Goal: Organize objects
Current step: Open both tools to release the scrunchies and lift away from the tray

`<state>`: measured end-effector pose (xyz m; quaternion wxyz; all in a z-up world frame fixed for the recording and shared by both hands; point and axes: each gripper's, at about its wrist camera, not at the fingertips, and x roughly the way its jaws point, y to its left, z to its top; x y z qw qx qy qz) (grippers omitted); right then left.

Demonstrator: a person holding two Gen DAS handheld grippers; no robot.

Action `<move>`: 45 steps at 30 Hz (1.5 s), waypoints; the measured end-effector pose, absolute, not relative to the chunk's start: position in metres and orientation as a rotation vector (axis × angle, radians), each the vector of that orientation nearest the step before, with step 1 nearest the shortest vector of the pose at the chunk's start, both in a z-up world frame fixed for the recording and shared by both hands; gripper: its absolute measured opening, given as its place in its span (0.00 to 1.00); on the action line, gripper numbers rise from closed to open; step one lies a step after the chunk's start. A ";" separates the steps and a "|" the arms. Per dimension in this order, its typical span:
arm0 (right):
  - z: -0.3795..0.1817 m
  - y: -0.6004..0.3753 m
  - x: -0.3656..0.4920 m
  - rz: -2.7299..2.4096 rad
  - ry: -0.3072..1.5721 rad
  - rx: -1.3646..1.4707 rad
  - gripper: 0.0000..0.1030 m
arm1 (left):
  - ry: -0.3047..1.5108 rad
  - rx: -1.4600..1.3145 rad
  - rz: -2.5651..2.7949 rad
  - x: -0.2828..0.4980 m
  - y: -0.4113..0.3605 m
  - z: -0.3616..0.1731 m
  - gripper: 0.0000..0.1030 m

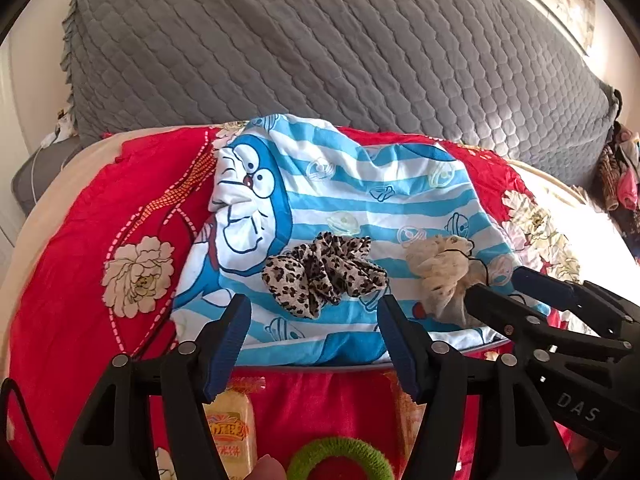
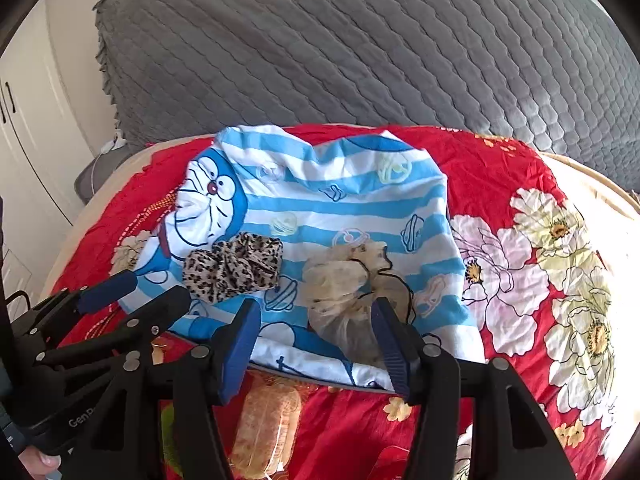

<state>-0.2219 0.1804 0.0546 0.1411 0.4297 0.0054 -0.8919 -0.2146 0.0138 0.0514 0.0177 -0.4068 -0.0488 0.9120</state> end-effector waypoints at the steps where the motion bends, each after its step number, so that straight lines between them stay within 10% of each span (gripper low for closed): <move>1: 0.055 0.181 -0.221 -2.575 0.016 1.241 0.57 | -0.152 -1.262 2.835 -0.213 0.013 0.053 0.65; 45: 0.117 0.204 -0.127 -2.634 0.116 1.213 0.66 | -0.193 -1.159 2.856 -0.121 0.005 0.099 0.77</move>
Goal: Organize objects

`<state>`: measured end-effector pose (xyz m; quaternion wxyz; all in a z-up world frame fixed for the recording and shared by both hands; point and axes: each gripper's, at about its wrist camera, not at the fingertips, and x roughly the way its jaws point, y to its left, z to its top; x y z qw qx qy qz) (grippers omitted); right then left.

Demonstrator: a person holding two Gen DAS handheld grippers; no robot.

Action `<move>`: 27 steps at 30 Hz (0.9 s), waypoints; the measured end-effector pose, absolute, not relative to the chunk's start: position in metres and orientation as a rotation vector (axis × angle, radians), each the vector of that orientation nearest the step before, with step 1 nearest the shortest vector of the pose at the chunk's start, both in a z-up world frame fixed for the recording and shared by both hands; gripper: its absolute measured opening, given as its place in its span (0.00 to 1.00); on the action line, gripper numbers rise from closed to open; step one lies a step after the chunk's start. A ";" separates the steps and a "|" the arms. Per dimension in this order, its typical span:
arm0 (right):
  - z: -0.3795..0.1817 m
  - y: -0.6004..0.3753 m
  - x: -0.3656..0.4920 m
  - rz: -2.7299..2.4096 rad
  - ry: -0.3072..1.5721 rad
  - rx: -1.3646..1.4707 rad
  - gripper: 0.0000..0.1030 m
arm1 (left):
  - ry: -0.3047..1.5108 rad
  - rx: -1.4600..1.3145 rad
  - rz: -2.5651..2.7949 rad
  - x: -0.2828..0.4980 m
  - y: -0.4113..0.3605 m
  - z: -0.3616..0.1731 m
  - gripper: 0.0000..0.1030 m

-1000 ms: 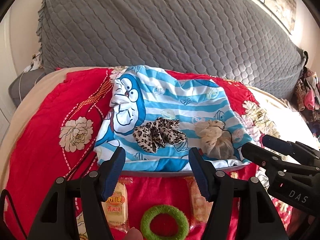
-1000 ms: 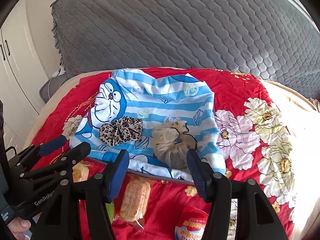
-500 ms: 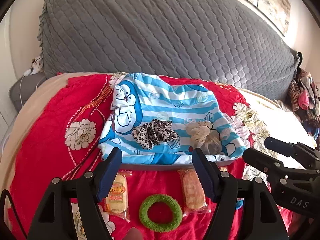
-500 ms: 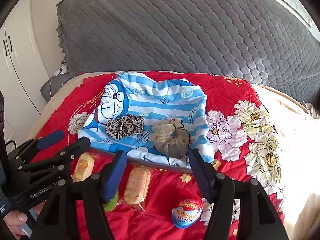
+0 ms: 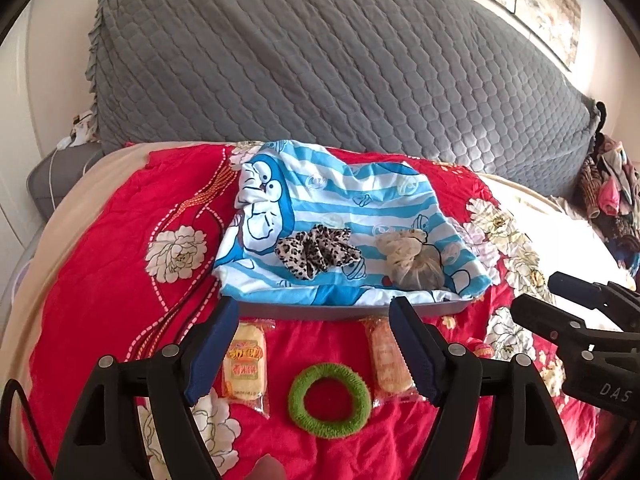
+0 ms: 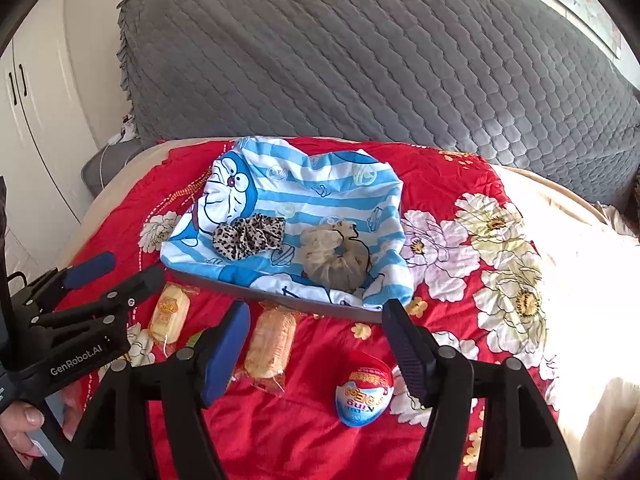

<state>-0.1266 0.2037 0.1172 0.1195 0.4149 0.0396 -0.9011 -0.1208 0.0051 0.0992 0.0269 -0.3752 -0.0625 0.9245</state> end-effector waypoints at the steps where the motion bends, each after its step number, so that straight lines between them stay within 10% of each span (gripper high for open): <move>1: 0.118 0.205 -0.125 -2.634 0.121 1.218 0.67 | -0.192 -1.162 2.851 -0.119 0.005 0.099 0.77; 27: 0.128 0.201 -0.082 -2.654 0.138 1.143 0.75 | -0.119 -1.164 2.849 -0.082 0.001 0.110 0.80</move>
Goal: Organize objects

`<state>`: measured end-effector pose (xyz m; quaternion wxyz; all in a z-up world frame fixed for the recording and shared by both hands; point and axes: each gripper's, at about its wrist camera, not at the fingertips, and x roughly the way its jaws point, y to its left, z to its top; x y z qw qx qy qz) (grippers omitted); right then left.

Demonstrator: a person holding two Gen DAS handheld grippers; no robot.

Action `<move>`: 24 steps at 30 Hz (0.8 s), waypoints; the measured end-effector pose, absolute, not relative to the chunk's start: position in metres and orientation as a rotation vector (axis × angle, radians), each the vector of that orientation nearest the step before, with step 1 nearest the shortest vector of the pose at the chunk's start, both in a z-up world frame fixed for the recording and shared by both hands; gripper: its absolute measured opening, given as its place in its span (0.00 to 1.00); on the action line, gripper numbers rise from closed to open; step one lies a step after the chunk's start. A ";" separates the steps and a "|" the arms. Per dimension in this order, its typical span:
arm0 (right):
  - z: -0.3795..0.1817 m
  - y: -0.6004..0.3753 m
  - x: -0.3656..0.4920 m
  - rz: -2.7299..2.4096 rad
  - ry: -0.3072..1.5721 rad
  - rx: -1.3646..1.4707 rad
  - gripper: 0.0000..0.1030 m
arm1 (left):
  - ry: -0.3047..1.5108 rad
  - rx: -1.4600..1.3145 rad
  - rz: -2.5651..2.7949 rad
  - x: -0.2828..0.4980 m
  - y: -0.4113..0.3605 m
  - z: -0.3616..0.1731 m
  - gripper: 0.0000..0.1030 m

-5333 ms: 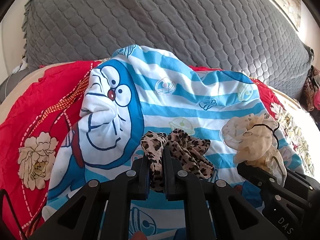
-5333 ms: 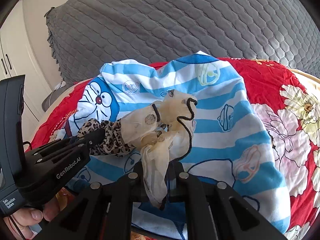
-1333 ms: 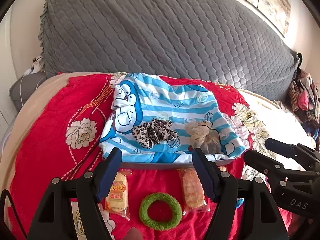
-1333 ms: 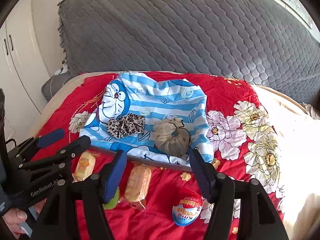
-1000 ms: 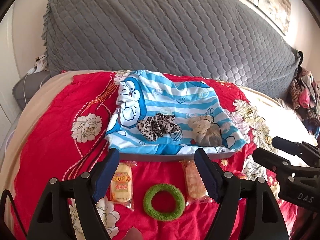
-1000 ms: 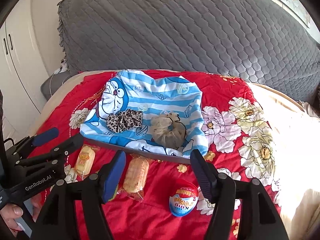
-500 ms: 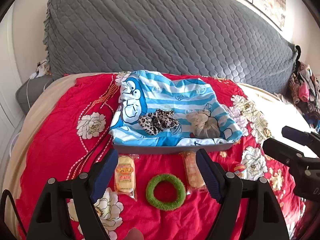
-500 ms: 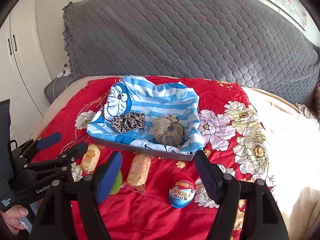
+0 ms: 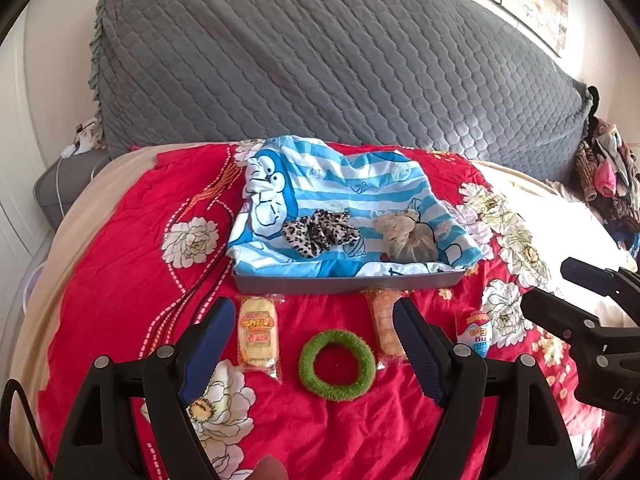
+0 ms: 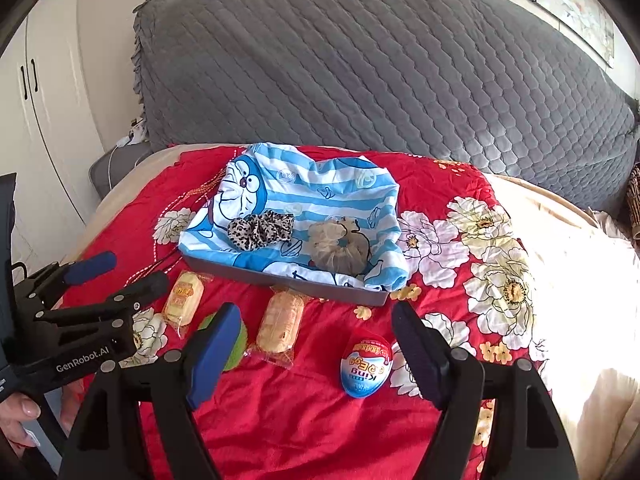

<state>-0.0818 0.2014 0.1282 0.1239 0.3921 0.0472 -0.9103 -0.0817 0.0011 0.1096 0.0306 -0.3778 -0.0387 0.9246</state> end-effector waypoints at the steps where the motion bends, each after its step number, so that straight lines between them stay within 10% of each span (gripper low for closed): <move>1: 0.128 0.201 -0.080 -2.653 0.140 1.140 0.75 | -0.120 -1.165 2.848 -0.080 -0.001 0.110 0.80; 24: 0.121 0.189 -0.027 -2.648 0.186 1.167 0.75 | -0.102 -1.165 2.848 -0.028 -0.035 0.106 0.80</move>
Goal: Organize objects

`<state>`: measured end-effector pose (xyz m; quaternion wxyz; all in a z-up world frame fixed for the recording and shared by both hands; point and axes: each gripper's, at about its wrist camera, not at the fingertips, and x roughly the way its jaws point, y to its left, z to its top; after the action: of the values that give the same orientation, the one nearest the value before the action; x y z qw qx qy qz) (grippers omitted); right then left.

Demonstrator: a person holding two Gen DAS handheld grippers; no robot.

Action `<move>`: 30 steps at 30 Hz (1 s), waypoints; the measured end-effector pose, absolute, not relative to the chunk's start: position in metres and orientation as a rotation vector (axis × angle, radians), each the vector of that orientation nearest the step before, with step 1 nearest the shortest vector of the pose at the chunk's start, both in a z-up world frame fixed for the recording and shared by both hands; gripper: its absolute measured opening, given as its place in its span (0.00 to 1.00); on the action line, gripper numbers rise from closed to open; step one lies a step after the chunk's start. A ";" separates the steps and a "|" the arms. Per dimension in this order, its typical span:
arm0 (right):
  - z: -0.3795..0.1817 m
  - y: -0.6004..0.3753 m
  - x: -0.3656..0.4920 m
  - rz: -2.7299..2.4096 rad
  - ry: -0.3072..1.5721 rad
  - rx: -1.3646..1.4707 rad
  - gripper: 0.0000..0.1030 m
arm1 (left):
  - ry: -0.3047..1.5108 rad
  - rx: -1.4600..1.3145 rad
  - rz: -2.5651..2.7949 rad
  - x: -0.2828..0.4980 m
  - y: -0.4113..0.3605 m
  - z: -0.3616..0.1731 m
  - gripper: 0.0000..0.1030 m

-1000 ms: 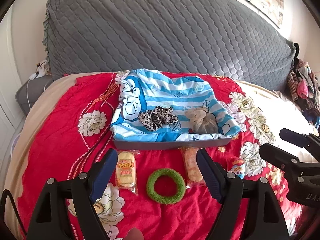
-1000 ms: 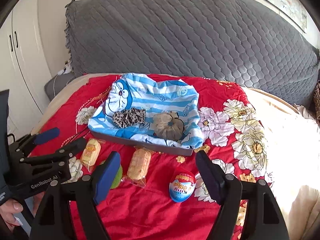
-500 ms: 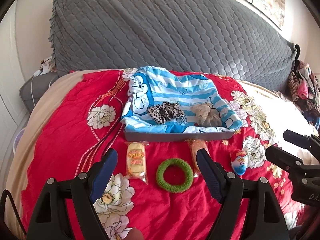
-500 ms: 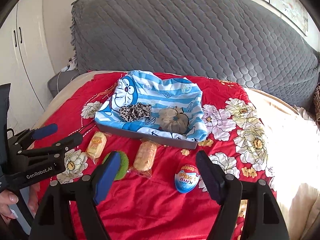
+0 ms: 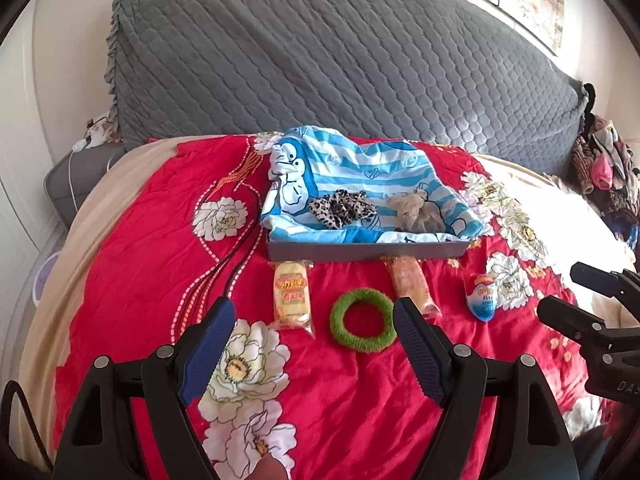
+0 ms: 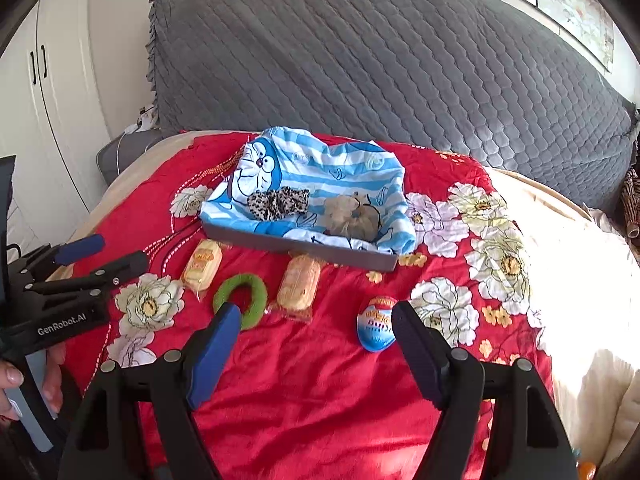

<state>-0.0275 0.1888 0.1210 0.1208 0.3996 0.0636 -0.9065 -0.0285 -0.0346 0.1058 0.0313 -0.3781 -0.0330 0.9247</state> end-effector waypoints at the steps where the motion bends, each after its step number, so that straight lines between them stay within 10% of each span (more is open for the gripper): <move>1: 0.121 0.188 -0.026 -2.648 0.190 1.170 0.75 | -0.102 -1.166 2.848 -0.027 -0.035 0.105 0.80; 30: 0.130 0.196 0.017 -2.704 0.267 1.177 0.75 | -0.047 -1.114 2.784 0.023 -0.014 0.107 0.80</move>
<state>0.0169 0.1956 0.1297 0.0900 0.3958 0.0899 -0.9095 0.0229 -0.0144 0.1069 0.0714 -0.3706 -0.0155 0.9259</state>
